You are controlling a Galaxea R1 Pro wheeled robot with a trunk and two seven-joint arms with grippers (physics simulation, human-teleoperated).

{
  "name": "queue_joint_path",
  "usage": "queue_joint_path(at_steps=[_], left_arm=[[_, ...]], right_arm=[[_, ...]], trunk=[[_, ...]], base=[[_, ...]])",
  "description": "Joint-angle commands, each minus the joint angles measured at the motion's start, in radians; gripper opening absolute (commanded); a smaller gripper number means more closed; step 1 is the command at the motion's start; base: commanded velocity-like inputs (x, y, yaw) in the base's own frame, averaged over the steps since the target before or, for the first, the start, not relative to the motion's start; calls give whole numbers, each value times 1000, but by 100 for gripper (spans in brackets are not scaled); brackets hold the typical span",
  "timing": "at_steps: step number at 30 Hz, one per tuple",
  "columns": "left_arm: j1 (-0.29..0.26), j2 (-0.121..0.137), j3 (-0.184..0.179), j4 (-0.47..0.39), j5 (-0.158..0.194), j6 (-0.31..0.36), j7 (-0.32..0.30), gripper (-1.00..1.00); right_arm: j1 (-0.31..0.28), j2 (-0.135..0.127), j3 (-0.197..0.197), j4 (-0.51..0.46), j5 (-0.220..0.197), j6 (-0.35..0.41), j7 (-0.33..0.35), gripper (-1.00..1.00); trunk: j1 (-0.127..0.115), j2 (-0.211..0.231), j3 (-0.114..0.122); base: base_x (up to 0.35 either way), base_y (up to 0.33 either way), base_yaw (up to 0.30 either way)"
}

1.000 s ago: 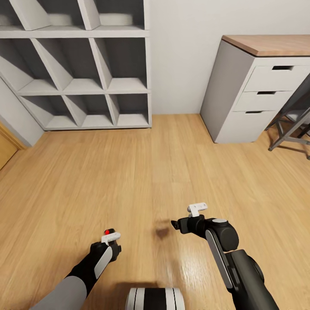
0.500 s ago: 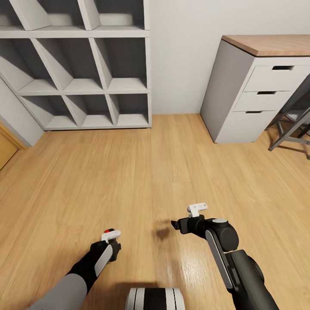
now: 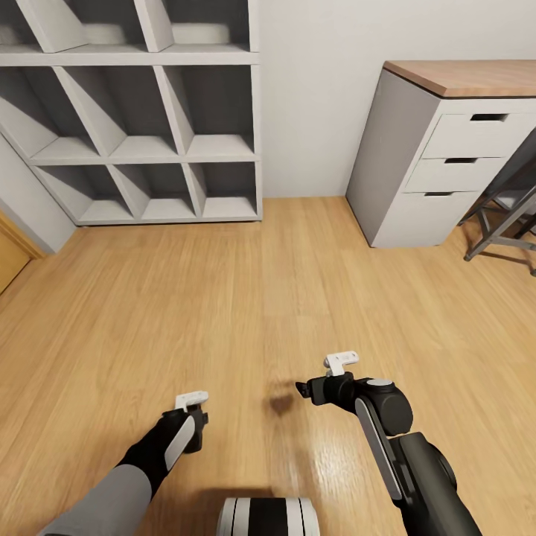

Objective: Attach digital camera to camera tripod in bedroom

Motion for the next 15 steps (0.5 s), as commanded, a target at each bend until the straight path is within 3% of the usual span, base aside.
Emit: queue_joint_path(at_steps=[1,15], left_arm=[[-1,2,-7,-2,9,3,9,100],[-4,0,-7,-2,3,3,10,100]], right_arm=[[0,0,0,-1,-3,4,0,100],[0,0,0,-1,-2,4,0,100]], trunk=[[0,0,-1],[5,-3,-47]], base=[[0,0,0],[0,0,0]])
